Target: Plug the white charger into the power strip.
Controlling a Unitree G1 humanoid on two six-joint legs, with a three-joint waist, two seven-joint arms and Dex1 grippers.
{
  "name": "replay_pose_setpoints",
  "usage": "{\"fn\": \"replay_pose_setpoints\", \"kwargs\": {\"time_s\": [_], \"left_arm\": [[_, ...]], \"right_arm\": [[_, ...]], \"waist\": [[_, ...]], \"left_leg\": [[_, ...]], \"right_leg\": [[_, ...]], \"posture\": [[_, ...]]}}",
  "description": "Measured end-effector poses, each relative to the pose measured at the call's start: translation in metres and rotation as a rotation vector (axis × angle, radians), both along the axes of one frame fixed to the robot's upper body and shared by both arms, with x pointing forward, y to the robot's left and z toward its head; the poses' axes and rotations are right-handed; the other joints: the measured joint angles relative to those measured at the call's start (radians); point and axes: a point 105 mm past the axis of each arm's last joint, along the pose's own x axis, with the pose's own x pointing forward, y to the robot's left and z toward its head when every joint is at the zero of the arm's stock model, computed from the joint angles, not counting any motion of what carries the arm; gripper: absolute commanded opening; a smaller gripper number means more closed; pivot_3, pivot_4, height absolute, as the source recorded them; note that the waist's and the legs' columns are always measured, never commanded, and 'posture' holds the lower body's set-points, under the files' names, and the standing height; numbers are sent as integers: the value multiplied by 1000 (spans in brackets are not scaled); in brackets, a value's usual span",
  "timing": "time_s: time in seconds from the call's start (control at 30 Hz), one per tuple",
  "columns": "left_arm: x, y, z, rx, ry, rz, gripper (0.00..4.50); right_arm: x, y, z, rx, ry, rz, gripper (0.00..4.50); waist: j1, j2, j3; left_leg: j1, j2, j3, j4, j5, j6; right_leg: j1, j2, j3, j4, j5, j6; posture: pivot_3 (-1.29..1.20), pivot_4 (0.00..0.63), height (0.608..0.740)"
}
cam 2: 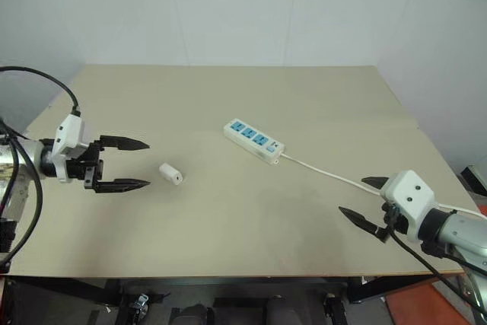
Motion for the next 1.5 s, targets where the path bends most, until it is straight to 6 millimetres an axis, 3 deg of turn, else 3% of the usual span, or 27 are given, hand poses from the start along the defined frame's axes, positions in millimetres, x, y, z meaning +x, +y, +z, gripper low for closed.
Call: {"fn": "replay_pose_setpoints", "kwargs": {"time_s": [0.73, 0.83, 0.97, 1.07, 1.33, 1.5], "left_arm": [[-9, 5, -6, -15, -15, 68, 4500], [-8, 4, -4, -23, -25, 80, 4500], [-10, -17, 4, -84, -45, 20, 4500], [-14, -22, 5, -80, -48, 7, 4500], [-28, -27, -9, -70, -21, 18, 4500], [-36, -20, -28, -33, 35, 46, 4500]], "right_arm": [[14, -1, 12, 9, -21, 28, 4479], [29, 5, 11, 38, -29, 42, 4479], [60, 20, 6, 129, 11, 97, 4479], [84, 30, 0, 166, 58, 130, 4479], [160, 49, -24, 227, 159, 44, 4479], [174, 50, -42, 220, 198, -54, 4479]], "waist": [[-1, 0, 0], [-7, 0, 0], [-11, 0, 0], [-19, 0, 0], [-28, 1, 2], [-23, 1, 2]], "left_leg": [[1, 0, 0, 0, 0, 0], [2, 1, 0, 0, 0, 0], [1, 0, 0, 0, 0, 0], [0, 0, 0, 0, 0, 0], [0, 1, 0, 0, 0, 0], [-1, 0, -1, -1, 0, 0]], "right_leg": [[0, 0, 0, 0, 0, 0], [1, 0, 0, 0, 0, 0], [0, 0, 0, 0, 3, -4], [-1, 0, 0, 1, 4, -7], [-1, 0, 0, 1, 5, -8], [-2, -1, -1, 1, 5, -9]], "posture": [[0, 150, 740], [0, 150, 740], [0, 150, 740], [0, 150, 740], [0, 150, 740], [0, 150, 740]]}}
